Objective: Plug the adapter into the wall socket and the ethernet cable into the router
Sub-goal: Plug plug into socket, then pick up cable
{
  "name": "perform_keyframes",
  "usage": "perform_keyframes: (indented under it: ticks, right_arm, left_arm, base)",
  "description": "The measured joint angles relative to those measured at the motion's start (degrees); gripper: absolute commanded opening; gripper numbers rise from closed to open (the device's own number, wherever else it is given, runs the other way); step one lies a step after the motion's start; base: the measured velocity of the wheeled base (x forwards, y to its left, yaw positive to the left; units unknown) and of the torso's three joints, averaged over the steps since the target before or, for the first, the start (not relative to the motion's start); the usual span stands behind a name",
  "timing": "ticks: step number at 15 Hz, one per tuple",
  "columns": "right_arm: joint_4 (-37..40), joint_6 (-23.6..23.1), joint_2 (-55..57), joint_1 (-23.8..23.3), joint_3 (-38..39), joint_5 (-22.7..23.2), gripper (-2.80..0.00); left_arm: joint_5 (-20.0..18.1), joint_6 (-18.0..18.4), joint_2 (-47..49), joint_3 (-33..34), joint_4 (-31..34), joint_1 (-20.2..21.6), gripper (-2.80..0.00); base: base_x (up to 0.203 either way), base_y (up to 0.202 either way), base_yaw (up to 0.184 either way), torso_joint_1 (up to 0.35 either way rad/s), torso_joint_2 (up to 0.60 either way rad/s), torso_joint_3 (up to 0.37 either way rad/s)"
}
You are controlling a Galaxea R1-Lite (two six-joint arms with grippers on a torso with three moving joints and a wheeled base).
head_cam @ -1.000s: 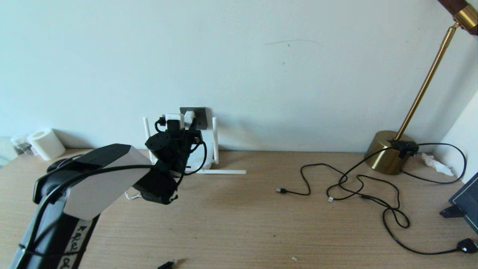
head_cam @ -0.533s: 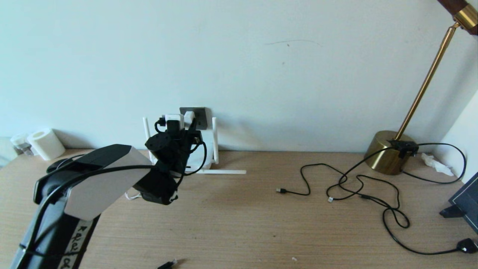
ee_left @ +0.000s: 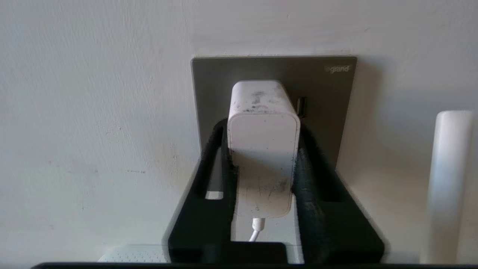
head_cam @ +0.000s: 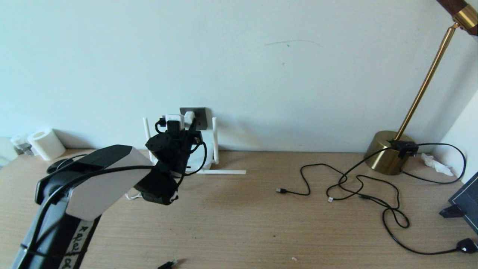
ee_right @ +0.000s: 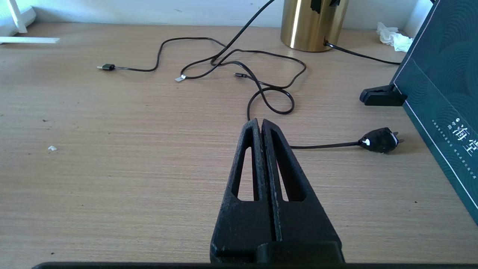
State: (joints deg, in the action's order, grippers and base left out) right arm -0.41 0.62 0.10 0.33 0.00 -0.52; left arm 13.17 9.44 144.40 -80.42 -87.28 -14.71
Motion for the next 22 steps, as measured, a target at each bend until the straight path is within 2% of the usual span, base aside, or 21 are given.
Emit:
perform_keyframes:
  ticks: [13,18,22]
  right_arm:
    - [0.0,0.0,0.0,0.0,0.0,0.0,-2.80]
    - [0.0,0.0,0.0,0.0,0.0,0.0,-2.80]
    - [0.0,0.0,0.0,0.0,0.0,0.0,-2.80]
  left_arm:
    - [0.1,-0.3,-2.3,1.2,0.2,-1.2,0.00]
    - [0.3,-0.7,-6.9,8.1,0.1,-2.1,0.00]
    - [-0.3,-1.0,-16.1,16.8,0.1,-2.2,0.00]
  base:
    - [0.000,0.000,0.000,0.000,0.00,0.000]
    - [0.000,0.000,0.000,0.000,0.00,0.000]
    - [0.000,0.000,0.000,0.000,0.00,0.000]
